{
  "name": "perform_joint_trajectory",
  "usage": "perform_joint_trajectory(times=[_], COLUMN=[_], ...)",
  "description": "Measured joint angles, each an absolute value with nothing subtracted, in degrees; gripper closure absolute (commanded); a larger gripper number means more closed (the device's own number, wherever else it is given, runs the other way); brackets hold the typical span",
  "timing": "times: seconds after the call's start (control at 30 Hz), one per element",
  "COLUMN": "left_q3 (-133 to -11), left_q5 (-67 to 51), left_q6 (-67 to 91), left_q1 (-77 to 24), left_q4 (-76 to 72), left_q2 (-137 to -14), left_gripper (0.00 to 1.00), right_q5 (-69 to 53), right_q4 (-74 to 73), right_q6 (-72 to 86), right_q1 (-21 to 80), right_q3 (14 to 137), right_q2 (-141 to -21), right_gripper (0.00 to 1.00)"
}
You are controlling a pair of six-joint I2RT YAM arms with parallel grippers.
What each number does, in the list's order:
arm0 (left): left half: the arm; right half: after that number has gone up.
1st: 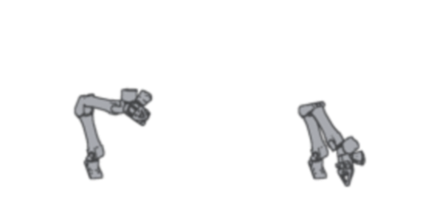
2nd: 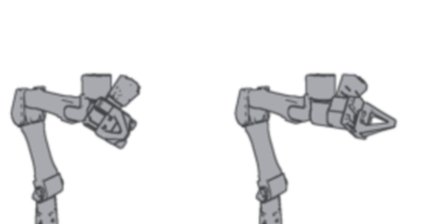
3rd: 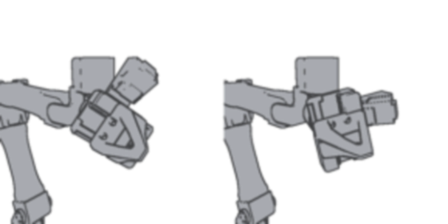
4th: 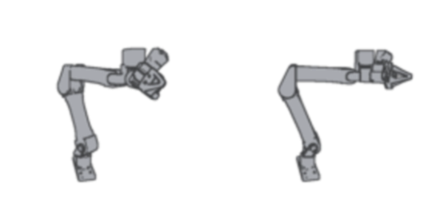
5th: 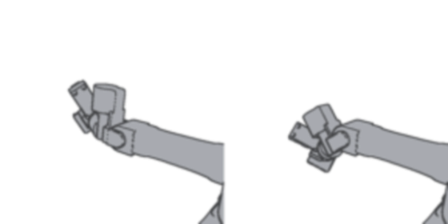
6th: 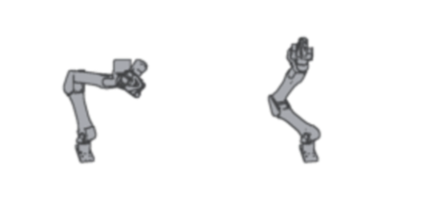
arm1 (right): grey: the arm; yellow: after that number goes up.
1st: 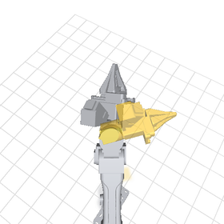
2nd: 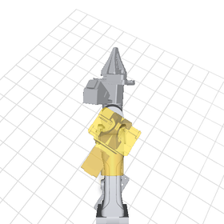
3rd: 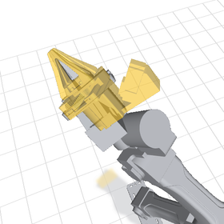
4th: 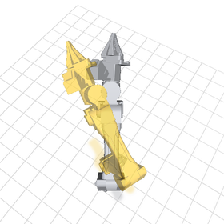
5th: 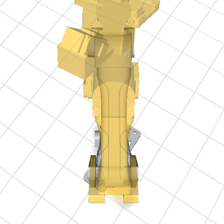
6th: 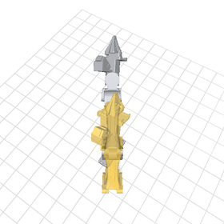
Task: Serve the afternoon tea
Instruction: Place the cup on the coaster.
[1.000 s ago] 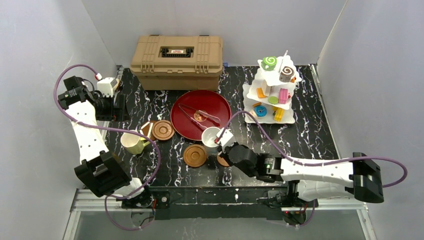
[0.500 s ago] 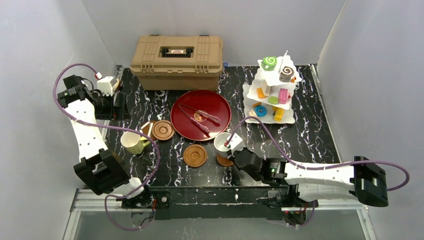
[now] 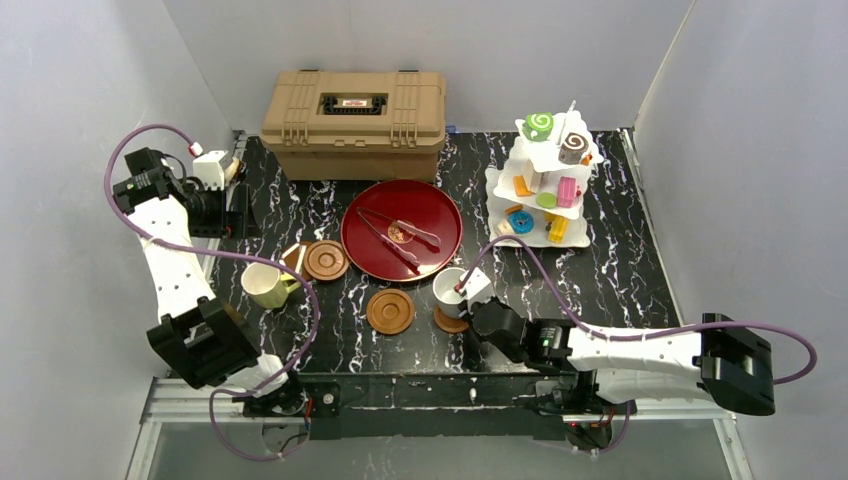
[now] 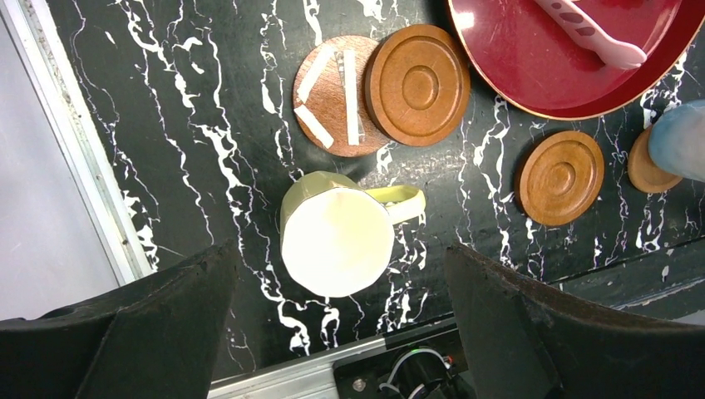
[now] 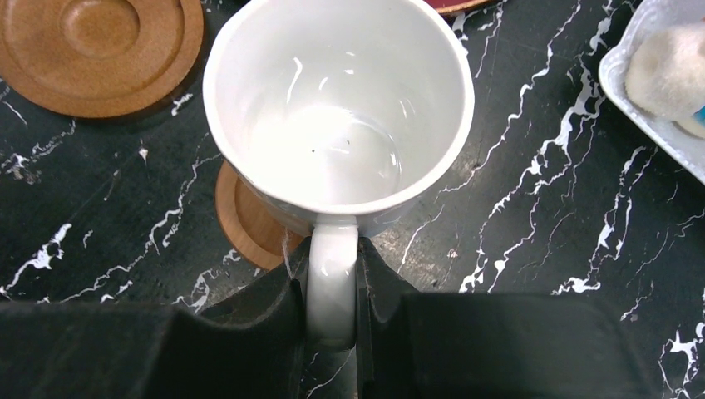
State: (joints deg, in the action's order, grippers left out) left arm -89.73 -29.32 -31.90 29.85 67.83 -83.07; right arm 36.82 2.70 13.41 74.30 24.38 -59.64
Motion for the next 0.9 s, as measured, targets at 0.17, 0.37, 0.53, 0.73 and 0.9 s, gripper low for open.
perform_joint_trajectory(times=[0.17, 0.37, 0.53, 0.73, 0.9], left_q3=[-89.7, -89.7, -89.7, -89.7, -89.7], left_q5=[-29.4, -29.4, -29.4, -29.4, -29.4], left_q6=[-31.9, -32.0, -32.1, -32.2, -32.2], left_q1=[29.8, 29.8, 29.8, 29.8, 29.8], left_q4=[68.0, 68.1, 68.2, 68.2, 68.2], left_q2=[-83.1, -83.1, -83.1, -83.1, -83.1], left_gripper=[0.08, 0.08, 0.08, 0.08, 0.08], right_q5=[36.8, 36.3, 35.5, 35.4, 35.4], right_q4=[3.7, 4.6, 4.9, 3.9, 3.1], right_q6=[14.4, 15.1, 16.0, 16.4, 16.8], right_q1=[74.3, 74.3, 74.3, 74.3, 74.8], right_q3=[23.5, 23.4, 23.1, 21.5, 21.4], right_q2=[-60.0, -60.5, -60.0, -56.6, -56.2], right_gripper=[0.99, 0.99, 0.99, 0.99, 0.99])
